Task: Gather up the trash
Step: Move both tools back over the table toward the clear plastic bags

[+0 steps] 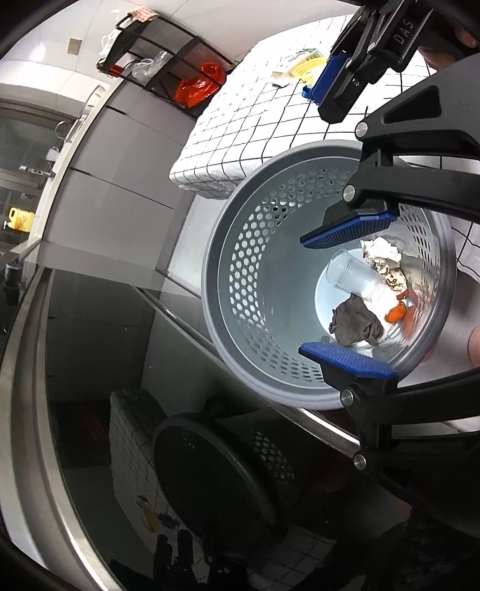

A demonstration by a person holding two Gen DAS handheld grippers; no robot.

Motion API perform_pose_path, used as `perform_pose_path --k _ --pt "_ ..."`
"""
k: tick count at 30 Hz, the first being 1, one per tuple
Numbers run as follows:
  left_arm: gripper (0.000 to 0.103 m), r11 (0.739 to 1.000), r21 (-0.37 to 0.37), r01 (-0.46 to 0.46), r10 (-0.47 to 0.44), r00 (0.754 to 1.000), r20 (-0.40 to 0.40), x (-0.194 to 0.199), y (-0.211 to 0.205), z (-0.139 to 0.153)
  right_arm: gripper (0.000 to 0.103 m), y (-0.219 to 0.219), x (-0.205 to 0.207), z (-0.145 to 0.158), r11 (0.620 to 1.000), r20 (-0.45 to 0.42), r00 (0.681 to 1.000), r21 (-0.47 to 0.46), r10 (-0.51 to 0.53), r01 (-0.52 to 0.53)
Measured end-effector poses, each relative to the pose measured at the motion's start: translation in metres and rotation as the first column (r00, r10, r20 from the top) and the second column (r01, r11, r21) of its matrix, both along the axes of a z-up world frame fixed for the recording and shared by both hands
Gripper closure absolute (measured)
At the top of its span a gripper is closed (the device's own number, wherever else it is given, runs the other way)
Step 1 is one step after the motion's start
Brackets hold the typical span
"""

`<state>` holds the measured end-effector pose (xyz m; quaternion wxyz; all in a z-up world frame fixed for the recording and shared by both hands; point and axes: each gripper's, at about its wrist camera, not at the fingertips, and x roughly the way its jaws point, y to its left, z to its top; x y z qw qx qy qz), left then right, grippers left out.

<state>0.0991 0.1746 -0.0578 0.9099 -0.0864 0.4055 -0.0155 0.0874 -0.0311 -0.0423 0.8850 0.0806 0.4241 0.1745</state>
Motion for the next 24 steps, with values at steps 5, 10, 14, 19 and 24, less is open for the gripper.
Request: perform_pose_path --k 5,10,14,19,24 --pt "0.046 0.999 0.025 0.031 -0.031 0.999 0.017 -0.002 -0.017 0.003 0.04 -0.025 -0.015 0.003 0.999 0.012 0.999 -0.021 -0.037 0.038" --pt "0.045 0.997 0.039 0.07 -0.071 0.997 0.02 -0.005 -0.037 0.003 0.039 -0.063 -0.033 0.005 0.995 0.021 0.995 -0.039 -0.095 0.096" --pt "0.038 0.994 0.047 0.102 -0.103 0.994 0.03 -0.009 -0.058 0.005 0.038 -0.1 -0.047 0.006 0.986 0.027 0.987 -0.045 -0.161 0.162" --pt "0.033 0.988 0.048 0.148 -0.15 0.988 0.042 -0.014 -0.085 0.007 0.037 -0.148 -0.064 0.005 0.967 0.027 0.968 -0.054 -0.248 0.249" --pt "0.03 0.979 0.047 0.199 -0.202 0.978 0.045 -0.016 -0.118 0.007 0.037 -0.189 -0.077 0.004 0.944 0.028 0.946 -0.059 -0.322 0.323"
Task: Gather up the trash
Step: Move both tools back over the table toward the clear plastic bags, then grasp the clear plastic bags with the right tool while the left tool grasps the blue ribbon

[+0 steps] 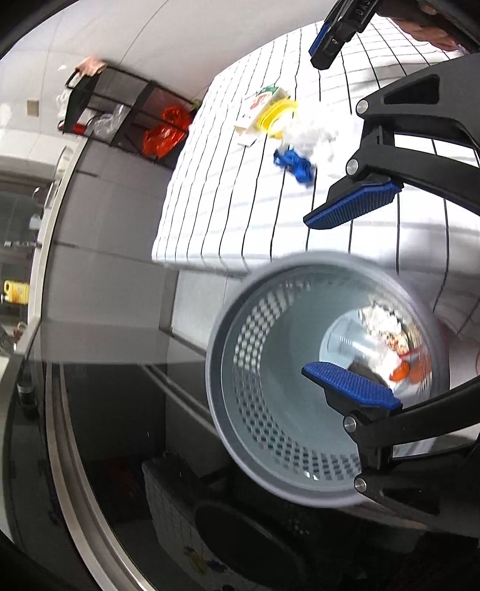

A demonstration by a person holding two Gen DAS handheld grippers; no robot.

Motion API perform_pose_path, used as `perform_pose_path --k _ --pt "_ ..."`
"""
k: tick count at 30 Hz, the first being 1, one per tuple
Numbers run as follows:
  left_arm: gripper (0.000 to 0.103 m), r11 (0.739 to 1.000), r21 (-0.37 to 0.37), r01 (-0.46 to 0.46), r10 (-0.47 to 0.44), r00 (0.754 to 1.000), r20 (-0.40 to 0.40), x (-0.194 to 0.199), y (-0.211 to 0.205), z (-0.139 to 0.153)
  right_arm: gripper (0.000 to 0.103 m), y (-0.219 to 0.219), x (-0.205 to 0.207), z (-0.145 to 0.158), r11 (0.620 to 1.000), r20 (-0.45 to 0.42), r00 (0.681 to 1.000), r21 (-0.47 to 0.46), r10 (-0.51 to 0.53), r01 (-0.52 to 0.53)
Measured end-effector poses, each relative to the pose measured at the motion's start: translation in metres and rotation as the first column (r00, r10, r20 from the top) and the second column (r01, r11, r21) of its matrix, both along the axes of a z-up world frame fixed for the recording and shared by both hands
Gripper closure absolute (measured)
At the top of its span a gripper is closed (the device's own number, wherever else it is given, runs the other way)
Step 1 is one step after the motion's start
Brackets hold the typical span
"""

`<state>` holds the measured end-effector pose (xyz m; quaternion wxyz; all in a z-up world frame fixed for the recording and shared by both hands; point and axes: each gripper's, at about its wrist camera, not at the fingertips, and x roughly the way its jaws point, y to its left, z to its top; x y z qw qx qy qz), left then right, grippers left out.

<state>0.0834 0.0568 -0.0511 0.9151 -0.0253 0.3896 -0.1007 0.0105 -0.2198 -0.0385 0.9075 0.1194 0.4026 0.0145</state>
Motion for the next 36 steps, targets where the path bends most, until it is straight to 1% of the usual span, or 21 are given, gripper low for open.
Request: perform_pose_path --k 5,7,9,14,19,21,25,30,36 --pt "0.027 0.998 -0.009 0.066 -0.066 0.998 -0.003 -0.003 -0.036 -0.003 0.036 -0.027 -0.01 -0.004 0.999 -0.002 0.999 0.005 -0.05 0.05" --pt "0.024 0.996 -0.002 0.09 -0.09 0.996 -0.004 -0.005 -0.051 -0.006 0.036 -0.037 -0.012 -0.007 0.998 -0.003 0.998 0.011 -0.061 0.061" --pt "0.023 0.994 0.013 0.112 -0.112 0.994 -0.005 -0.005 -0.065 -0.008 0.036 -0.043 -0.013 -0.011 0.998 -0.011 0.998 0.029 -0.064 0.065" --pt "0.023 0.992 0.046 0.12 -0.119 0.993 -0.018 0.001 -0.084 -0.016 0.036 -0.042 -0.011 -0.019 0.998 -0.025 0.999 0.051 -0.044 0.045" --pt "0.023 0.995 0.049 0.082 -0.081 0.996 -0.029 0.016 -0.083 -0.021 0.036 -0.027 -0.001 -0.028 0.997 -0.045 0.999 0.072 -0.008 0.011" --pt "0.023 0.996 0.061 0.058 -0.057 0.998 -0.028 0.022 -0.079 -0.023 0.036 -0.019 0.004 -0.031 0.998 -0.052 0.999 0.07 0.009 -0.005" --pt "0.023 0.998 0.061 0.019 -0.017 0.999 -0.033 0.031 -0.067 -0.024 0.036 0.003 0.016 -0.034 0.997 -0.056 0.997 0.059 0.044 -0.04" --pt "0.023 0.998 0.059 -0.017 0.019 0.999 -0.038 0.038 -0.055 -0.024 0.035 0.027 0.031 -0.036 0.999 -0.063 0.997 0.012 0.051 -0.05" --pt "0.023 0.997 0.075 -0.012 0.015 0.999 -0.039 0.037 -0.055 -0.026 0.035 0.045 0.052 -0.053 0.997 -0.125 0.992 -0.067 0.027 -0.035"
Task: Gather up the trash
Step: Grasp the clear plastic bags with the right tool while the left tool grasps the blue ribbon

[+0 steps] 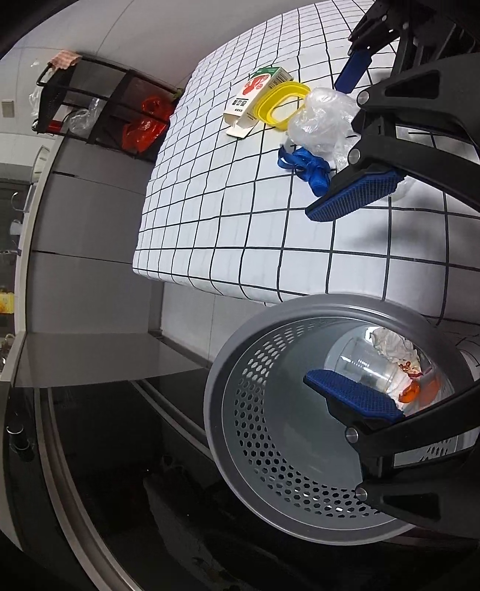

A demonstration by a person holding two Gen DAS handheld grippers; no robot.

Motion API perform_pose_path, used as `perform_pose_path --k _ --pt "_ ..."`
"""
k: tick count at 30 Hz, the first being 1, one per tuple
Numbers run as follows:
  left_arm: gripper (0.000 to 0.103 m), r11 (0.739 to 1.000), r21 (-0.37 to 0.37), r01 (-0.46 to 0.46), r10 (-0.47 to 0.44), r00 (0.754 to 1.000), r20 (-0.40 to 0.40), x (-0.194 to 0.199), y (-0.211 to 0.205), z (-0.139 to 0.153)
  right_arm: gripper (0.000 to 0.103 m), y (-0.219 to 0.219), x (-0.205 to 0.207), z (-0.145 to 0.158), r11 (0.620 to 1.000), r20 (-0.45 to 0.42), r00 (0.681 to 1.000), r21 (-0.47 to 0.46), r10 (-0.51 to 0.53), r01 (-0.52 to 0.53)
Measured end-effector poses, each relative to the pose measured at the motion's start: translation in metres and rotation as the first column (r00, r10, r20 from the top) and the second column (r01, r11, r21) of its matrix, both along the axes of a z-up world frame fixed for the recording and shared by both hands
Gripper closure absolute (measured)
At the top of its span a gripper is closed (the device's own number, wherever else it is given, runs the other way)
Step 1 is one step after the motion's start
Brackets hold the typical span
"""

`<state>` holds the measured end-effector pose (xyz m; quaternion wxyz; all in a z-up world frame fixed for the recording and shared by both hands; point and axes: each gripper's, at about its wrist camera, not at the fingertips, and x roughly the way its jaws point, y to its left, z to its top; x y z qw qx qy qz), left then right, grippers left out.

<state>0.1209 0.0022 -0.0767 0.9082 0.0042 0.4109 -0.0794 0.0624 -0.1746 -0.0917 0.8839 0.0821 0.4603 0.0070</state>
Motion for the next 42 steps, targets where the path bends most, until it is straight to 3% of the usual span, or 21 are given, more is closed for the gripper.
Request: perform_pose_path --k 3,6,8,10,17,25,42 --pt "0.023 1.0 0.006 0.006 -0.006 1.0 0.002 -0.001 -0.002 0.0 0.039 0.002 0.002 -0.006 1.0 -0.01 1.0 -0.014 -0.002 0.002" --pt "0.023 1.0 0.004 0.013 -0.013 1.0 0.0 -0.001 -0.004 0.0 0.062 0.0 0.003 -0.009 1.0 -0.024 1.0 -0.009 -0.002 0.002" --pt "0.023 1.0 0.003 0.017 -0.017 1.0 -0.001 -0.001 -0.006 -0.001 0.07 -0.004 0.003 -0.01 1.0 -0.025 1.0 0.017 0.001 -0.001" --pt "0.023 1.0 0.001 0.023 -0.023 1.0 -0.001 -0.002 -0.008 0.0 0.094 -0.005 0.001 -0.008 0.999 -0.018 1.0 0.036 0.014 -0.013" --pt "0.023 0.999 -0.004 0.032 -0.032 0.999 -0.004 -0.004 -0.015 -0.001 0.095 -0.019 -0.023 0.014 0.995 0.046 0.999 0.096 0.009 -0.013" --pt "0.021 0.995 -0.004 0.097 -0.097 0.995 -0.027 -0.005 -0.037 -0.009 0.095 -0.073 -0.054 0.048 0.979 0.131 0.984 0.182 -0.122 0.097" --pt "0.021 0.983 0.054 0.177 -0.172 0.982 -0.08 0.015 -0.104 -0.046 0.095 -0.114 -0.065 0.049 0.958 0.121 0.973 0.236 -0.197 0.165"
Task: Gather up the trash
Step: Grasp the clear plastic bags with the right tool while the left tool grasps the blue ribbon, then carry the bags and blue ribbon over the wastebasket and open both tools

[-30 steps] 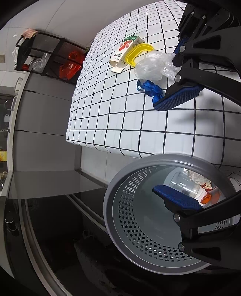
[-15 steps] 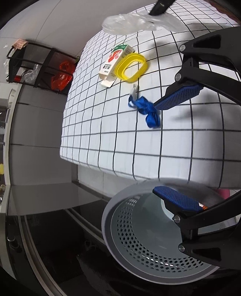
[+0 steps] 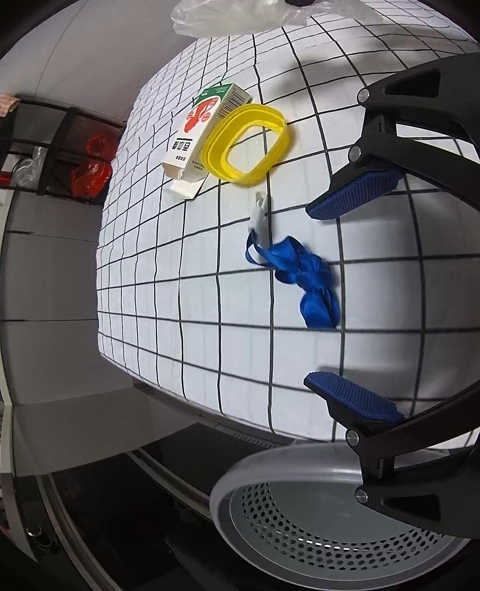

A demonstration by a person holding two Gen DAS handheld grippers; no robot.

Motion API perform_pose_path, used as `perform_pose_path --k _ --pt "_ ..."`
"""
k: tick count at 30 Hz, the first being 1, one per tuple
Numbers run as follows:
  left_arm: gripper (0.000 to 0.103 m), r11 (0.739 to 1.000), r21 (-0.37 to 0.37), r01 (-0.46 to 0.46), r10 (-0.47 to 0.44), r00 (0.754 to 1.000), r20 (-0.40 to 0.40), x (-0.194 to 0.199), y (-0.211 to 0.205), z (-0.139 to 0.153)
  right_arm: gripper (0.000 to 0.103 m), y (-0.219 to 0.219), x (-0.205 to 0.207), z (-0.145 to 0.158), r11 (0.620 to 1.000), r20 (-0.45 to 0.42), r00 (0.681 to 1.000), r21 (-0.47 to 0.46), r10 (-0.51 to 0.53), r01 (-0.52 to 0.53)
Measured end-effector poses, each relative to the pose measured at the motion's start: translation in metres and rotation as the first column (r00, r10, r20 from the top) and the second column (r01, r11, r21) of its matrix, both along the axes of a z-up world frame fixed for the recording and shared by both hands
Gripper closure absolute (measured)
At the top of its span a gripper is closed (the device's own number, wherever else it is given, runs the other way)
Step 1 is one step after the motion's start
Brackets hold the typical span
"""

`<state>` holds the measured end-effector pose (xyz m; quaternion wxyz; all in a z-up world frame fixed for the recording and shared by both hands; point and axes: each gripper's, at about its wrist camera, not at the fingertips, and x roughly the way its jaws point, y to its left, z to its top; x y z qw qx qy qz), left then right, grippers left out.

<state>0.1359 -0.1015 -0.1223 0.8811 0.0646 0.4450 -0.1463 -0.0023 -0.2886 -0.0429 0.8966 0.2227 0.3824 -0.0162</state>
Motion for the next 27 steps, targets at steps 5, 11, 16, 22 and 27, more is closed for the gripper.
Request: perform_pose_path --k 5,11,16,22,27 --pt "0.051 0.999 -0.014 0.031 -0.031 0.999 -0.012 0.002 -0.011 -0.001 0.095 -0.007 -0.001 -0.001 1.0 -0.002 1.0 0.0 -0.011 0.011" --pt "0.081 0.996 -0.05 0.074 -0.074 0.997 -0.014 -0.003 -0.017 0.004 0.095 -0.009 0.0 -0.002 1.0 -0.011 1.0 -0.001 -0.019 0.019" --pt "0.082 0.994 -0.068 0.084 -0.082 0.996 0.035 -0.012 -0.008 0.025 0.095 -0.005 0.0 0.002 1.0 0.0 1.0 -0.005 -0.014 0.014" --pt "0.082 0.995 -0.078 0.062 -0.053 0.993 0.102 -0.024 0.025 0.055 0.095 0.011 0.003 0.004 1.0 0.008 1.0 -0.02 0.016 -0.016" --pt "0.082 0.996 -0.085 0.017 -0.003 0.987 0.159 -0.037 0.065 0.077 0.095 0.034 0.011 0.006 0.998 0.011 0.998 -0.017 0.065 -0.065"
